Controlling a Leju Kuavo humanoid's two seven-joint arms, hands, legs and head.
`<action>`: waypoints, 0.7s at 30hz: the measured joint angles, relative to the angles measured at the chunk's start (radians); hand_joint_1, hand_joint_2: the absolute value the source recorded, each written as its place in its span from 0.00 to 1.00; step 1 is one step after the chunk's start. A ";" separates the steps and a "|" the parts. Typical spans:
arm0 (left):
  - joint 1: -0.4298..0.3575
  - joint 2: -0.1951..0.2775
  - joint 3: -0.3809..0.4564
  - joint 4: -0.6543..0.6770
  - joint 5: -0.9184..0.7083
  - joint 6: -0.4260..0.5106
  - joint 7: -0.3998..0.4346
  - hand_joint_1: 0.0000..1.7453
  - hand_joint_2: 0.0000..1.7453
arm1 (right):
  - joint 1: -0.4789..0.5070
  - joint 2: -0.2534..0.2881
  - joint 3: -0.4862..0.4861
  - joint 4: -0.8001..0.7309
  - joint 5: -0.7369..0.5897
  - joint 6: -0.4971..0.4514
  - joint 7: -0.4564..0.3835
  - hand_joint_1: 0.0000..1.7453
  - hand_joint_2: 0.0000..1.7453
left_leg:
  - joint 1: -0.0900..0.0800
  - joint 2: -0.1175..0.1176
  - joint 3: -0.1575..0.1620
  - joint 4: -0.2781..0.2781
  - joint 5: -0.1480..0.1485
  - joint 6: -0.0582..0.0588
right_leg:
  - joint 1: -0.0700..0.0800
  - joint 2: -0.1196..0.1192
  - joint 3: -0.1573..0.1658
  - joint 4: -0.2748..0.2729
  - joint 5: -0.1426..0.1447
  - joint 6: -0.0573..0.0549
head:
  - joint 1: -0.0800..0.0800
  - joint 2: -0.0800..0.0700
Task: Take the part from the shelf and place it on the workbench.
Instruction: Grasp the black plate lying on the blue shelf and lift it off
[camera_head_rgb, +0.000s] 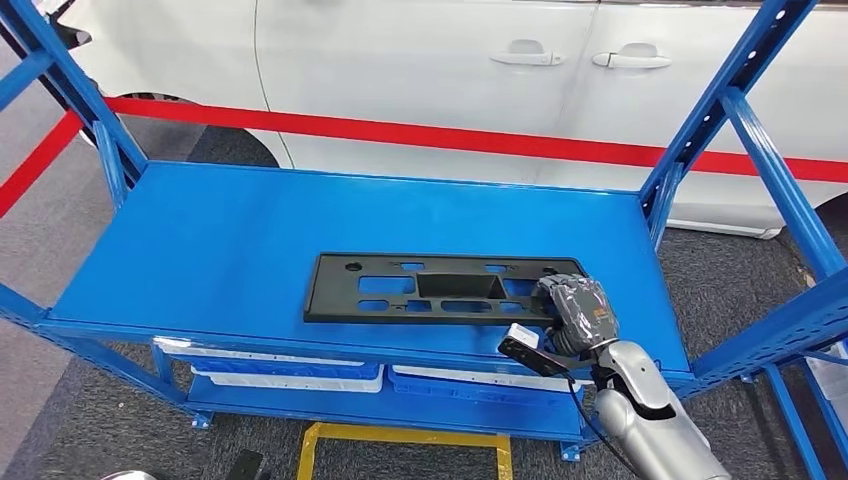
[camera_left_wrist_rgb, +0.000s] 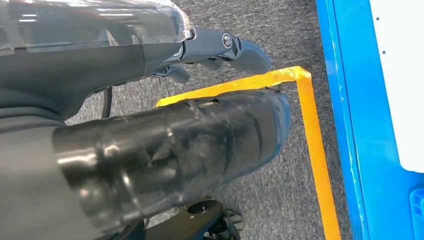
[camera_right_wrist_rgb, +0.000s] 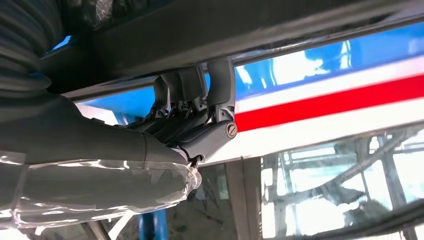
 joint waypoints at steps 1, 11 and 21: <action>0.000 0.000 0.000 0.000 0.001 0.001 0.000 0.00 0.00 | 0.008 0.001 -0.007 -0.012 0.009 -0.011 0.003 1.00 1.00 | -0.001 -0.001 -0.002 0.002 -0.001 -0.005 | 0.003 0.000 0.004 -0.012 -0.002 -0.004 | 0.000 0.000; 0.017 0.000 0.013 0.000 0.026 0.025 -0.017 0.00 0.00 | 0.208 0.056 -0.107 -0.336 0.253 -0.280 0.136 1.00 1.00 | 0.005 0.002 -0.124 0.267 -0.116 -0.044 | -0.001 -0.005 0.006 -0.019 -0.003 -0.039 | 0.000 0.000; 0.022 0.000 0.021 0.000 0.033 0.033 -0.021 0.00 0.00 | 0.319 0.108 -0.132 -0.562 0.381 -0.340 0.176 1.00 1.00 | 0.003 0.004 -0.004 -0.008 0.002 0.005 | 0.003 0.001 -0.013 0.040 -0.053 -0.002 | 0.000 0.000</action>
